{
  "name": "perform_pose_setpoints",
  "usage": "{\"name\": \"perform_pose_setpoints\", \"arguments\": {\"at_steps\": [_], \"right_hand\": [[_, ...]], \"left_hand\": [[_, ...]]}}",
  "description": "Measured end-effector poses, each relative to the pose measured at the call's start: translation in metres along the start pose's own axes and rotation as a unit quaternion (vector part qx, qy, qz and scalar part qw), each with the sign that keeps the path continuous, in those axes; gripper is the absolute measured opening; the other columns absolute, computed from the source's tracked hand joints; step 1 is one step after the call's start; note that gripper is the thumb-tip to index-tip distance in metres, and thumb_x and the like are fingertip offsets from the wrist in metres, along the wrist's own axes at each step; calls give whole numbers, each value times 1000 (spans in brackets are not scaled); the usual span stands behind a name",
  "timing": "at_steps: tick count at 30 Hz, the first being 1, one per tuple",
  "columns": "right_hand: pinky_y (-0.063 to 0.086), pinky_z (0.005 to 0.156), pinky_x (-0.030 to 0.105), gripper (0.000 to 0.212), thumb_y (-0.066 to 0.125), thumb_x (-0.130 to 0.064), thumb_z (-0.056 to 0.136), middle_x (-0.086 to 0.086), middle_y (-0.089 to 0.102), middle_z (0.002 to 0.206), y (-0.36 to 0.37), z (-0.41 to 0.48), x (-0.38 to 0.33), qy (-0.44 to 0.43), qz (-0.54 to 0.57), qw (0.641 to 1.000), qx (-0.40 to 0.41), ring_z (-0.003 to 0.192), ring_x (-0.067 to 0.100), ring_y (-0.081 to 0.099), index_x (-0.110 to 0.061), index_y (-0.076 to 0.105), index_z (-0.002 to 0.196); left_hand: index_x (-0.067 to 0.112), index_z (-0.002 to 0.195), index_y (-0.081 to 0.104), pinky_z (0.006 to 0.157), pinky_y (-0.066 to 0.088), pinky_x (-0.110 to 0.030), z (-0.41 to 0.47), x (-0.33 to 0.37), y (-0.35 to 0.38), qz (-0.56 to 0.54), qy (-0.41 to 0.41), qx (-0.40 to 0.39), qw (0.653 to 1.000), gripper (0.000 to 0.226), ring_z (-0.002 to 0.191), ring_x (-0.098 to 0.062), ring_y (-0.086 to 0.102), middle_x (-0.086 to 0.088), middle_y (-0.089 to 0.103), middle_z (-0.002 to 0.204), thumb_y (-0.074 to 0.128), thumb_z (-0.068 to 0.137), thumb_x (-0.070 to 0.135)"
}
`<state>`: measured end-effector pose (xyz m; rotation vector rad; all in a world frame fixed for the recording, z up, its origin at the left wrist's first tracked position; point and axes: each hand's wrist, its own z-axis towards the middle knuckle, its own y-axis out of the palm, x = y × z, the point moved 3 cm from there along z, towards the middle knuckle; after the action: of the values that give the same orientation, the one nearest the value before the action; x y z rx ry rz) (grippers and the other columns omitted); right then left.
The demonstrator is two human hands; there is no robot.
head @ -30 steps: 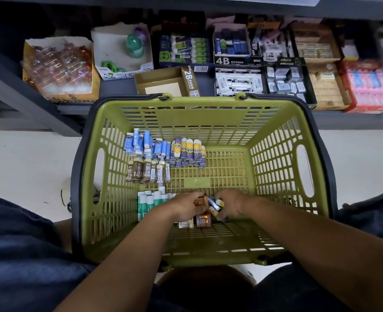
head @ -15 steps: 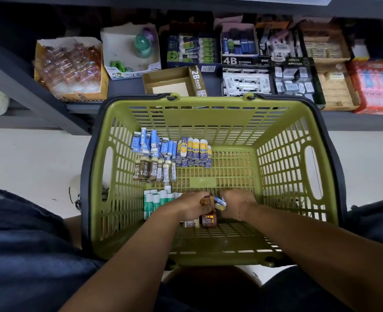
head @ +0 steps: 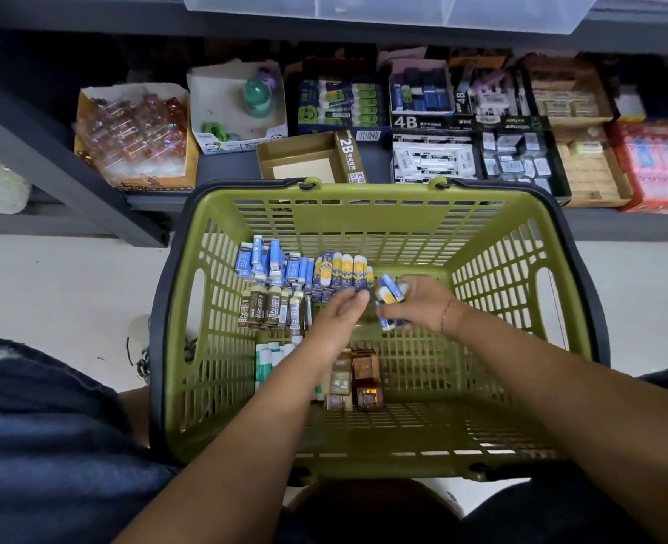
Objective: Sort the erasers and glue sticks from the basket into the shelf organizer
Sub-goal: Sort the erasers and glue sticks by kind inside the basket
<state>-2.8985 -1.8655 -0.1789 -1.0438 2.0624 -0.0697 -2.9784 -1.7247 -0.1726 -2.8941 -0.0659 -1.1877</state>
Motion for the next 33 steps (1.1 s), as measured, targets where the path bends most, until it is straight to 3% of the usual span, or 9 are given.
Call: {"name": "perform_pose_setpoints", "arguments": {"at_steps": [3,6,11,13,17,20,24,30,33], "right_hand": [[51,56,23,17,79,-16,73,-3,63,60,9,-12,-37,-59,14,998,-6,52,6,57,-18,62,72],[47,52,13,16,76,-13,78,-6,63,66,17,-29,-58,-93,16,995,-29,48,-7,54,-17,61,81],[57,77,40,28,58,-9,93,20,65,109,22,-38,-57,-80,98,991,-52,86,18,62,-7,54,121],[57,75,36,27,50,-3,96,23,63,115,22,-40,-56,-79,125,988,-50,86,23,62,-5,53,122],[58,61,22,19,48,0,96,15,62,98,18,-39,-52,-57,157,985,-40,68,15,62,5,55,114],[56,52,22,24,55,-6,95,16,60,83,16,-31,-44,-22,178,984,6,59,18,58,15,54,104],[56,70,39,16,65,-20,89,5,55,68,12,-12,-27,31,181,974,137,59,17,48,-9,63,78],[50,51,20,15,67,-16,88,3,61,75,20,32,-15,103,252,948,164,59,12,51,-9,65,101],[52,76,35,18,75,-15,81,11,69,86,23,49,-17,93,230,951,182,68,21,57,-15,58,80]], "left_hand": [[22,134,52,100,47,-39,3,8,6,-264,-14,-50,963,47,118,-18,56,-2,60,131,45,95,48],[18,113,64,85,48,-38,2,16,5,-372,-16,-76,925,39,93,-21,64,-5,72,103,37,99,44],[20,103,64,71,50,-40,4,18,-3,-418,-9,-103,903,36,74,-22,69,-8,74,90,39,98,45],[17,104,65,67,57,-44,2,19,-5,-430,-6,-105,897,33,74,-24,71,-12,73,94,44,96,41],[10,110,63,75,53,-42,2,14,-8,-424,-14,-83,902,28,68,-21,62,-16,65,98,60,88,28],[5,100,62,59,59,-28,3,8,-13,-444,-50,-23,894,22,64,-17,68,-11,69,83,51,97,24],[3,96,60,50,56,-22,4,-4,-29,-507,-103,62,854,27,59,-15,67,-9,64,76,51,98,28],[13,96,58,38,43,-13,3,-6,-39,-508,-132,100,845,22,44,-8,58,-3,63,75,58,94,34],[16,96,59,40,43,-13,0,-7,-37,-487,-144,110,854,20,49,-9,55,-4,63,80,64,90,34]]}}
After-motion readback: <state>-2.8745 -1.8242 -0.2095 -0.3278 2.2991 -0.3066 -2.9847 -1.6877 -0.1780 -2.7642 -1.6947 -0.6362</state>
